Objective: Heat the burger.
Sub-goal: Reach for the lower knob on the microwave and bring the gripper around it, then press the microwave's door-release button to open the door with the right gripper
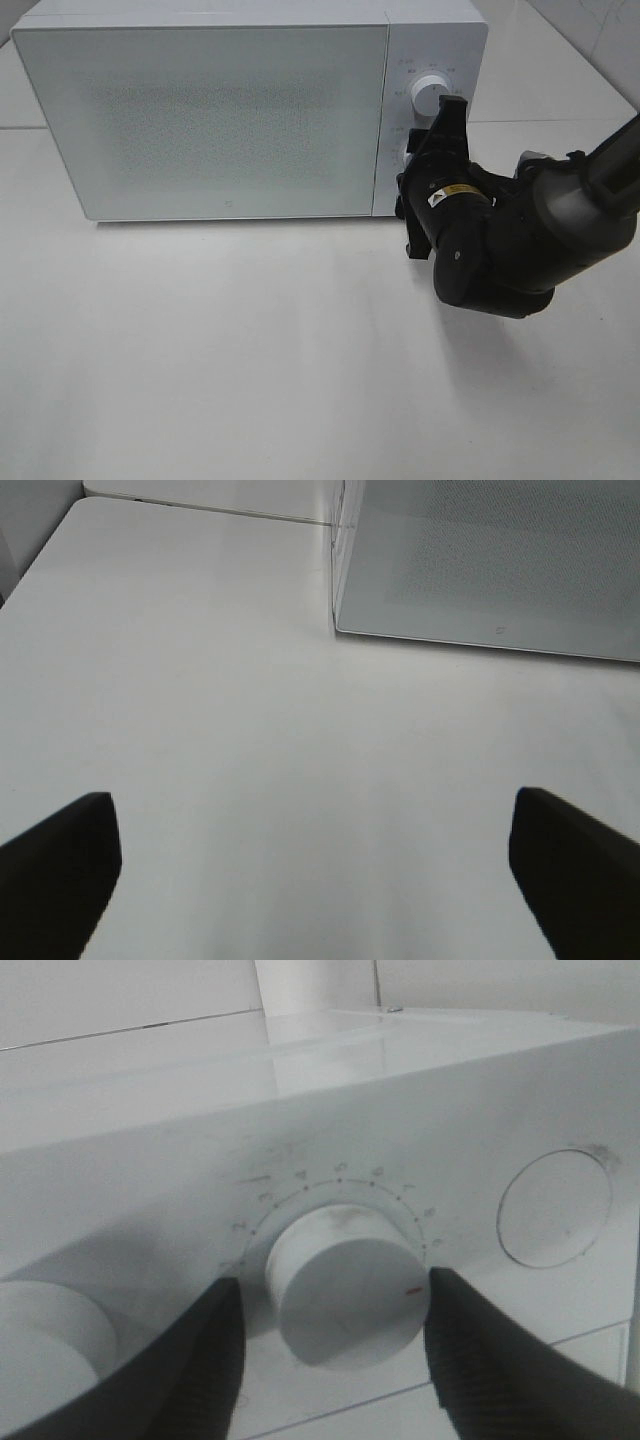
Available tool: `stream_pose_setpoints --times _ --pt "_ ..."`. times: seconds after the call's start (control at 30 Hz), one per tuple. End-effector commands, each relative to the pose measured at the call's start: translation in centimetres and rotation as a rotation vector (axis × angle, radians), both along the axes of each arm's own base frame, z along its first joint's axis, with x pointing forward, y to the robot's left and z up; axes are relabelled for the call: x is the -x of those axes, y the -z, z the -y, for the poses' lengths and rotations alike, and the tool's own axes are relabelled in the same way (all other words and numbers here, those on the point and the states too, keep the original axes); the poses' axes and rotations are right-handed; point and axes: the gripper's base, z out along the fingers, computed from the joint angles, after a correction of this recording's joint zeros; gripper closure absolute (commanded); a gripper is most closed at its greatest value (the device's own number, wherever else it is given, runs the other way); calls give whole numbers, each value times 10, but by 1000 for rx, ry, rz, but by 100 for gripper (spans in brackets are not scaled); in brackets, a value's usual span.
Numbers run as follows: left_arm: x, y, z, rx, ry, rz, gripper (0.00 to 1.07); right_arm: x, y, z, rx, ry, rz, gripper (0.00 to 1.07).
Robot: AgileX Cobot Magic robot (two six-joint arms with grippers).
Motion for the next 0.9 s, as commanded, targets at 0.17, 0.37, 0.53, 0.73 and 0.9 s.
stream_pose_setpoints --times 0.17,0.37,0.53,0.73,0.9 --pt "2 0 0 0 1 26 9 1 -45 -7 65 1 319 34" --pt "2 0 0 0 1 26 9 25 -41 -12 208 -124 180 34" --pt "2 0 0 0 1 26 9 38 -44 -11 348 -242 97 34" --pt "2 0 0 0 1 26 9 55 -57 -11 632 -465 -13 35" --pt "2 0 0 0 1 26 9 66 -63 -9 845 -655 -89 35"
